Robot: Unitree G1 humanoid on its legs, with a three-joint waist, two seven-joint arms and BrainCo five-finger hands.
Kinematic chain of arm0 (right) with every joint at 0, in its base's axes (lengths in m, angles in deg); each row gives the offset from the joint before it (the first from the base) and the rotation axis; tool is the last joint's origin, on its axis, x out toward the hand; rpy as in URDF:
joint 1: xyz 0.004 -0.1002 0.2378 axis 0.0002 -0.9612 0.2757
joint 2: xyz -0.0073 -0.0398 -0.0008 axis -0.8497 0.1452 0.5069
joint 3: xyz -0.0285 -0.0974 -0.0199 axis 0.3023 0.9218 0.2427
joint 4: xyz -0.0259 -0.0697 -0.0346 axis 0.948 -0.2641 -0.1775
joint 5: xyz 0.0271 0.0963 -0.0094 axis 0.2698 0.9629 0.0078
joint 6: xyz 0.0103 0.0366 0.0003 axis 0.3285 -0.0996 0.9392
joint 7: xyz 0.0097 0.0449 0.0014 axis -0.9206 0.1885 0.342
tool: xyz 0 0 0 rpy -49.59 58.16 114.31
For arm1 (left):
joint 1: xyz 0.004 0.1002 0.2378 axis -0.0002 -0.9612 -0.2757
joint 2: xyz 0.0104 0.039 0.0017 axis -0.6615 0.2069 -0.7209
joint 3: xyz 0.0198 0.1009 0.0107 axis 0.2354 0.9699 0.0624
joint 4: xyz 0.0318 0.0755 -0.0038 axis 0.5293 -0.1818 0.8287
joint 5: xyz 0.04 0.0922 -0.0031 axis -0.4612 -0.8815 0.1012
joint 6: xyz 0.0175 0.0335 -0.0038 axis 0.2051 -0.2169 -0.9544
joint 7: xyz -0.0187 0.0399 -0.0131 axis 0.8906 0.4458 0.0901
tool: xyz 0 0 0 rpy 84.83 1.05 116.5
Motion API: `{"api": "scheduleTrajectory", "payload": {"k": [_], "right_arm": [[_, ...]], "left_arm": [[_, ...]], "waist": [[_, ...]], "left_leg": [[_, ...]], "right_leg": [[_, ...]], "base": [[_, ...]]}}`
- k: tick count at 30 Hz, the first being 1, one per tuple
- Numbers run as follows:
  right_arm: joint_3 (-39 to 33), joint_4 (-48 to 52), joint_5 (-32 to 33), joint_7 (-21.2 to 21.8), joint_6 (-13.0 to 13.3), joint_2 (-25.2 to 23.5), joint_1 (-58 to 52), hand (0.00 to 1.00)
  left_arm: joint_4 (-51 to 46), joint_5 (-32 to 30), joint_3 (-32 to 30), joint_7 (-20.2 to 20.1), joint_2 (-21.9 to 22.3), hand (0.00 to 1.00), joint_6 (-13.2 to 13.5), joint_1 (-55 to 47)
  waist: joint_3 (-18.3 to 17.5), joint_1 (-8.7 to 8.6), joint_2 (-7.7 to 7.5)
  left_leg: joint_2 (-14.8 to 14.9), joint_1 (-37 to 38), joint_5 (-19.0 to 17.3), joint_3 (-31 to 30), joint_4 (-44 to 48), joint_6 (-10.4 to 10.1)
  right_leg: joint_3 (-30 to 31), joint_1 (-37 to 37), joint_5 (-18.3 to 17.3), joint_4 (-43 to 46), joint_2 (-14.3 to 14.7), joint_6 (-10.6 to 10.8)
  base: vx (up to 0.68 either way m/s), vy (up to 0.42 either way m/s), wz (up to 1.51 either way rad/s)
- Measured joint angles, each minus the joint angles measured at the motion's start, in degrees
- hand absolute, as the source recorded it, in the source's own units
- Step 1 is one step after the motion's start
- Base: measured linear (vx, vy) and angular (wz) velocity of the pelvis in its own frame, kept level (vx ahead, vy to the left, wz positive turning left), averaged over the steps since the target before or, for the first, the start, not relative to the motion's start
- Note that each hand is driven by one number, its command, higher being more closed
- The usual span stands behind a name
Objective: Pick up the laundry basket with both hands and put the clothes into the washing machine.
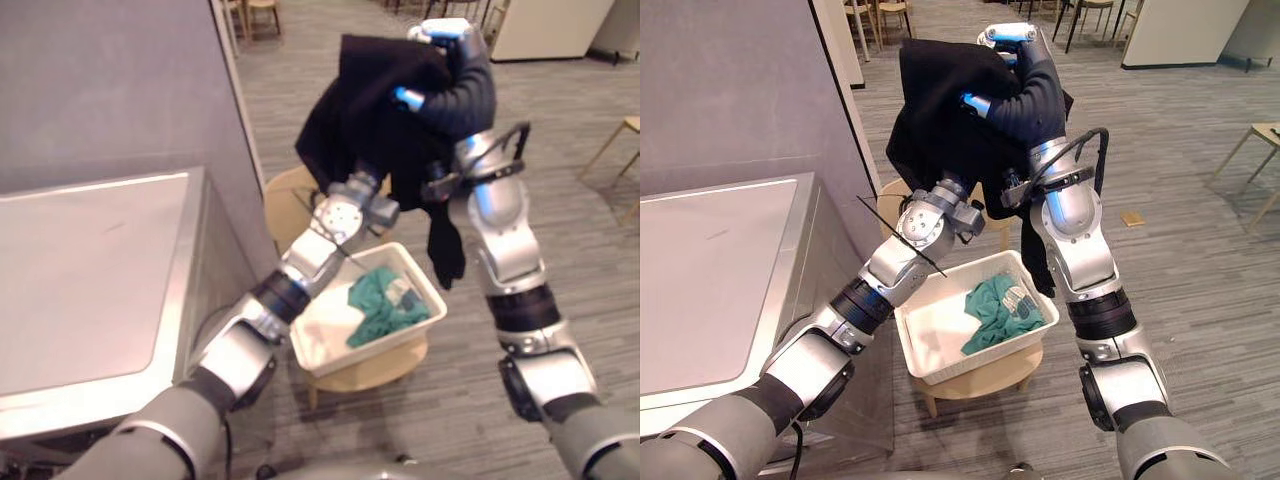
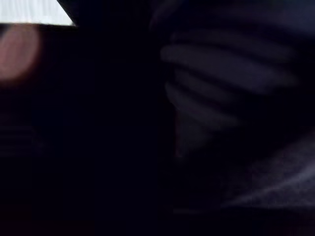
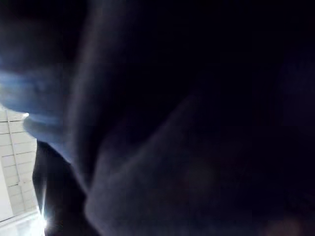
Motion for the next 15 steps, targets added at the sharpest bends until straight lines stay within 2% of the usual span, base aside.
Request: {"api": "scheduleTrajectory", "payload": {"k": [5, 6, 12, 15], "right_arm": [[-0.2, 2.38, -0.03, 0.04, 1.63, -0.17, -2.11, 1.0], [-0.29, 2.52, -0.03, 0.04, 1.91, -0.3, -2.6, 0.0], [-5.89, 6.83, -0.04, 1.31, 2.18, -0.84, -10.4, 0.0], [-11.46, 8.86, -0.14, 1.35, 2.3, -0.81, -16.07, 0.0]], "left_arm": [[-1.79, -0.13, -0.06, 0.13, -0.02, 1.0, 0.0, 0.0], [-1.79, -0.46, -0.08, 0.28, -0.03, 1.0, -0.02, -0.01], [-2.08, -1.93, -2.63, 0.85, -0.86, 1.0, -0.03, -0.22], [-5.94, -3.32, -7.43, 0.45, -1.73, 1.0, 0.13, -2.94]], "waist": [[-0.01, -0.21, 0.01], [-0.01, -0.5, 0.01], [-0.01, -0.77, 0.0], [0.0, -0.81, 0.0]], "left_leg": [[0.0, 0.01, 0.0, 0.99, 0.0, 0.0], [-0.01, 0.01, 0.0, 1.05, 0.0, 0.0], [0.0, 0.03, 0.0, 1.08, 0.0, 0.0], [0.0, 0.02, -0.02, 1.09, 0.0, -0.02]], "right_leg": [[0.82, -0.63, 0.34, 0.0, 0.03, -0.09], [0.9, -0.69, 0.4, 0.0, 0.03, -0.1], [1.03, -0.76, 0.5, 0.07, 0.05, -0.13], [1.08, -0.81, 0.53, 0.07, 0.05, -0.11]], "base": [[0.02, 0.008, -0.09], [0.01, 0.008, -0.03], [0.0, 0.0, 0.0], [0.0, 0.0, 0.0]]}}
